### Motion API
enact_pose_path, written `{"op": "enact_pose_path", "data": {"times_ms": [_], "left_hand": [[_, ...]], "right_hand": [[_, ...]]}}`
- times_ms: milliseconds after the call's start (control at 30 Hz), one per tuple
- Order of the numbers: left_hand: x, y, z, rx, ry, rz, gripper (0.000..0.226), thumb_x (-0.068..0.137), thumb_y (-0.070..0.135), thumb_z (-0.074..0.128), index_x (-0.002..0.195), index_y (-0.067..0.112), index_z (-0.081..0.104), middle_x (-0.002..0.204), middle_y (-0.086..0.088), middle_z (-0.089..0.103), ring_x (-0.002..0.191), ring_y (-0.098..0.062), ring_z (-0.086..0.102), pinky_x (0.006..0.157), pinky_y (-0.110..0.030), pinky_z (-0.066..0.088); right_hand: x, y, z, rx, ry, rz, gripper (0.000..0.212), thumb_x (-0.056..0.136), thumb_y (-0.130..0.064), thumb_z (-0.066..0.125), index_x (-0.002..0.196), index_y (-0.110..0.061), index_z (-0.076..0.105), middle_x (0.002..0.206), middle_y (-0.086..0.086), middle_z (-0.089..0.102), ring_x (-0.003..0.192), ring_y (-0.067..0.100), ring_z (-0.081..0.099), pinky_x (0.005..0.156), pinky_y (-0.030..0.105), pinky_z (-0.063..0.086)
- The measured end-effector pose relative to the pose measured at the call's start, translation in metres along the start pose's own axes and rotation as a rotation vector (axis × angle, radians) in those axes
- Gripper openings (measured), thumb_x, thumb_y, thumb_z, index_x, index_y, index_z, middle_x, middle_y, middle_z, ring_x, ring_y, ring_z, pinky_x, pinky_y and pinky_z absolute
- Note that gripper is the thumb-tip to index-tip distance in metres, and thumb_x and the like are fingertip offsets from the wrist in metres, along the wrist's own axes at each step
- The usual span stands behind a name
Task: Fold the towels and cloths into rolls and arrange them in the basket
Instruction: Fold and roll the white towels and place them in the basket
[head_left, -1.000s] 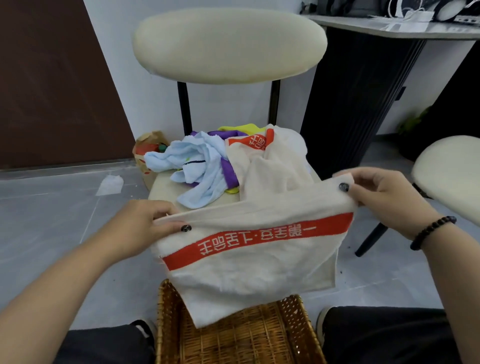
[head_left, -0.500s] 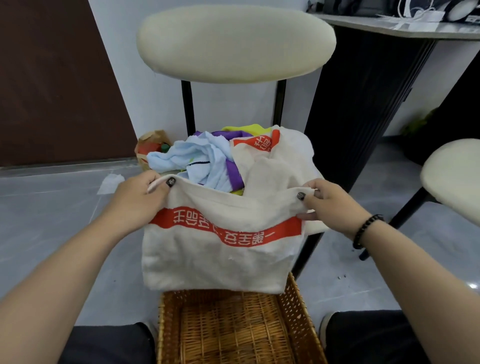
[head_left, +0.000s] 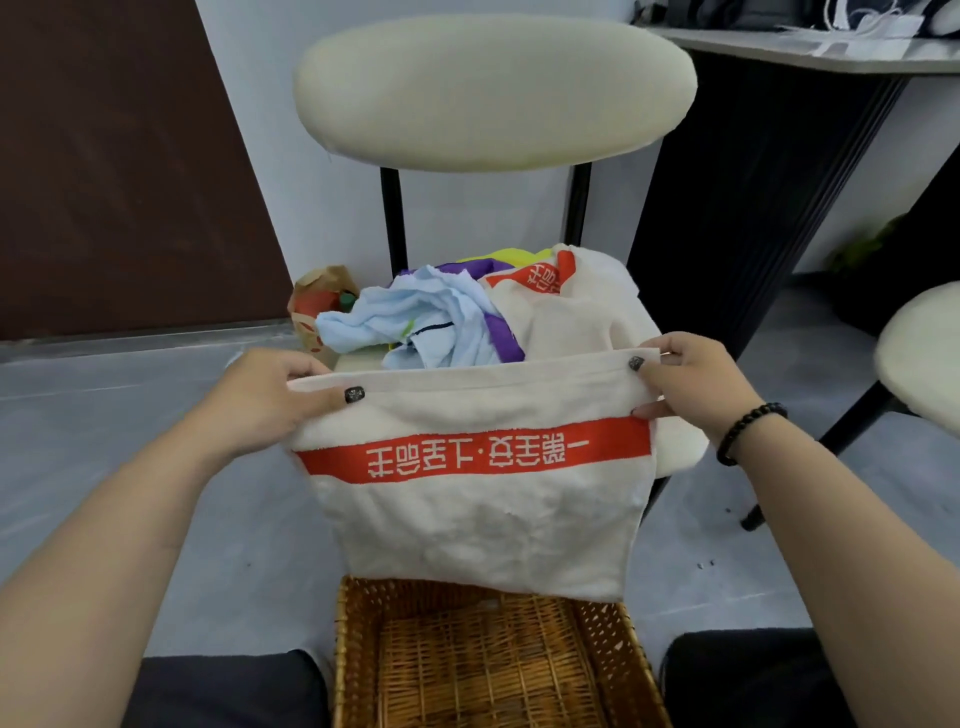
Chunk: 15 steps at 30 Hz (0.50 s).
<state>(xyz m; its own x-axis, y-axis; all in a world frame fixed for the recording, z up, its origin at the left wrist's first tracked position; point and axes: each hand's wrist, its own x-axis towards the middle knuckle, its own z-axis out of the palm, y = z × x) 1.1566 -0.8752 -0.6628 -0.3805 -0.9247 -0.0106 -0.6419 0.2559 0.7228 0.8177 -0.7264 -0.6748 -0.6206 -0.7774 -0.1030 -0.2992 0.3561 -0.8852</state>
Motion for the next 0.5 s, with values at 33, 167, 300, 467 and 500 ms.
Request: {"op": "enact_pose_path", "data": {"times_ms": [33, 167, 300, 467, 500], "left_hand": [[-0.003, 0.000, -0.004, -0.046, -0.031, 0.001, 0.021, 0.072, 0.038, 0.080, 0.070, 0.018, 0.074, 0.075, 0.000, 0.071, 0.073, -0.017, 0.062, 0.064, -0.030, 0.047], [-0.017, 0.004, -0.016, -0.164, -0.153, 0.052, 0.035, 0.063, 0.052, 0.077, 0.078, 0.020, 0.076, 0.078, 0.000, 0.073, 0.072, -0.014, 0.064, 0.065, -0.030, 0.050], [-0.032, 0.002, -0.027, -0.096, -0.281, 0.105, 0.076, 0.030, 0.086, 0.071, 0.081, 0.030, 0.076, 0.074, 0.000, 0.073, 0.064, -0.004, 0.063, 0.059, -0.020, 0.052], [-0.034, 0.010, -0.029, 0.045, -0.120, 0.163, 0.006, 0.076, 0.039, 0.078, 0.075, 0.037, 0.073, 0.069, 0.009, 0.072, 0.063, 0.002, 0.059, 0.058, -0.016, 0.044], [-0.032, 0.015, -0.030, 0.085, -0.028, 0.192, 0.008, 0.079, 0.033, 0.077, 0.073, 0.034, 0.073, 0.069, 0.014, 0.071, 0.065, 0.003, 0.061, 0.059, -0.015, 0.043]], "right_hand": [[-0.005, -0.002, -0.005, -0.005, -0.006, -0.001, 0.008, 0.093, -0.015, 0.060, 0.099, -0.010, 0.062, 0.099, 0.009, 0.066, 0.076, 0.026, 0.069, 0.072, 0.044, 0.059], [-0.030, -0.006, -0.027, 0.009, -0.022, -0.002, 0.009, 0.092, -0.014, 0.061, 0.096, -0.008, 0.067, 0.097, 0.009, 0.069, 0.078, 0.024, 0.068, 0.057, 0.029, 0.058], [-0.055, -0.010, -0.050, -0.026, -0.095, -0.013, 0.009, 0.088, -0.016, 0.066, 0.093, -0.009, 0.070, 0.088, 0.006, 0.074, 0.081, 0.019, 0.070, 0.064, 0.027, 0.057], [-0.068, -0.018, -0.056, -0.109, 0.026, -0.162, 0.005, 0.086, -0.018, 0.069, 0.085, -0.013, 0.070, 0.076, 0.006, 0.068, 0.065, 0.012, 0.059, 0.052, 0.015, 0.047], [-0.066, -0.022, -0.057, -0.102, 0.070, -0.187, 0.005, 0.086, -0.019, 0.069, 0.085, -0.013, 0.070, 0.071, 0.008, 0.063, 0.061, 0.013, 0.054, 0.052, 0.018, 0.045]]}}
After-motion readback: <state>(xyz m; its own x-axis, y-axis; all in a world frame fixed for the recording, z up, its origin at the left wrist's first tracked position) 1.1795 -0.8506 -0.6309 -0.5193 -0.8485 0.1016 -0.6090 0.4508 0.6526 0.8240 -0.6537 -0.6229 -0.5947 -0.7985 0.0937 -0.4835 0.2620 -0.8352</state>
